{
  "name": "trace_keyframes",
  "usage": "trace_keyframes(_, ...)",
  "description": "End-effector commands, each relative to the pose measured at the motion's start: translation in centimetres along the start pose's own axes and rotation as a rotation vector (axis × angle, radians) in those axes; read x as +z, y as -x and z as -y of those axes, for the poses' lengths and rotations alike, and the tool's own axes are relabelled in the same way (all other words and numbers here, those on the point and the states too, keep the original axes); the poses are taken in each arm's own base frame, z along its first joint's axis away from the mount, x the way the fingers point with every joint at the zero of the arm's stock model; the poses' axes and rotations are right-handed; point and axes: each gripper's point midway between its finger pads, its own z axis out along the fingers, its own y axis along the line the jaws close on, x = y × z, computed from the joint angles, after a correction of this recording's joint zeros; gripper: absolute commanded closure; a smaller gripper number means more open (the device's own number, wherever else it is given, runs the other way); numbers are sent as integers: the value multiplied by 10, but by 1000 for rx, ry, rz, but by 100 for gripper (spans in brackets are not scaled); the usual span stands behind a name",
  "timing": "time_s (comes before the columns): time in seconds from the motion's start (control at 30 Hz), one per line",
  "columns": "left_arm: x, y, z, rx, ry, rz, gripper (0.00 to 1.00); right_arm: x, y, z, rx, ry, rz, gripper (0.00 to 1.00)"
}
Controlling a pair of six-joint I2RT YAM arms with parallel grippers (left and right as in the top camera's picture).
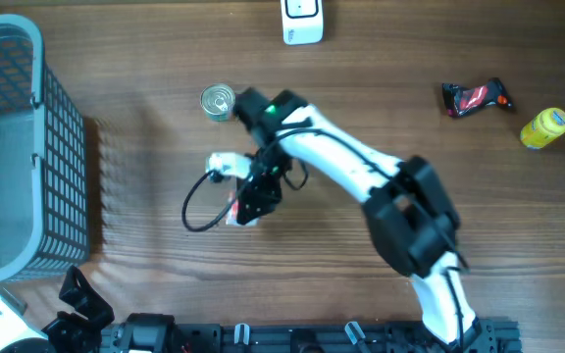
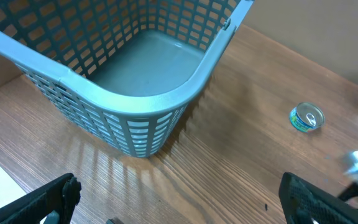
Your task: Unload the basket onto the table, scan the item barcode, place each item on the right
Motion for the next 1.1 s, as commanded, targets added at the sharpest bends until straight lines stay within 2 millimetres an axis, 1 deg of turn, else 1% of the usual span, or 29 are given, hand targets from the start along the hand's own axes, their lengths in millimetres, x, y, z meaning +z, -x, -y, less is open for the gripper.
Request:
trace_keyframes(0.0, -2, 2, 0, -19, -6, 7, 0, -66, 50, -40, -205, 82, 327, 48)
trace_keyframes(0.07, -2, 2, 0, -19, -6, 7, 0, -93, 56, -50, -233, 107, 439, 47)
trace_keyframes(0.1, -2, 2, 0, -19, -6, 7, 0, -102, 57, -52, -238, 115, 479, 46)
trace_keyframes(0.13, -2, 2, 0, -19, -6, 7, 0, -117, 58, -54, -236, 127, 543, 45)
trace_keyframes(0.27, -2, 2, 0, -19, -6, 7, 0, -144, 61, -56, -197, 167, 677, 39)
trace_keyframes(0.33, -2, 2, 0, -19, -6, 7, 0, -156, 65, -60, -208, 188, 747, 33)
trace_keyframes(0.37, -2, 2, 0, -19, -6, 7, 0, -160, 67, -61, -213, 194, 774, 32)
trace_keyframes(0.5, -2, 2, 0, -19, -7, 8, 0, -156, 64, -56, -238, 163, 745, 33)
trace_keyframes(0.57, -2, 2, 0, -19, -7, 8, 0, -146, 55, -42, -272, 89, 653, 34)
trace_keyframes(0.67, -2, 2, 0, -19, -7, 8, 0, -144, 56, -31, -354, 26, 632, 38)
trace_keyframes(0.73, -2, 2, 0, -18, -6, 7, 0, -147, 61, -26, -470, -26, 645, 44)
trace_keyframes(0.8, -2, 2, 0, -18, -6, 7, 0, -152, 69, -18, -548, -72, 666, 46)
trace_keyframes(0.83, -2, 1, 0, -17, -6, 7, 0, -158, 77, -15, -590, -89, 696, 46)
trace_keyframes(0.93, -2, 1, 0, -16, -4, 4, 0, -168, 90, -14, -633, -94, 748, 45)
trace_keyframes(1.07, -2, 1, 0, -16, -4, 4, 0, -170, 92, -13, -651, -100, 755, 44)
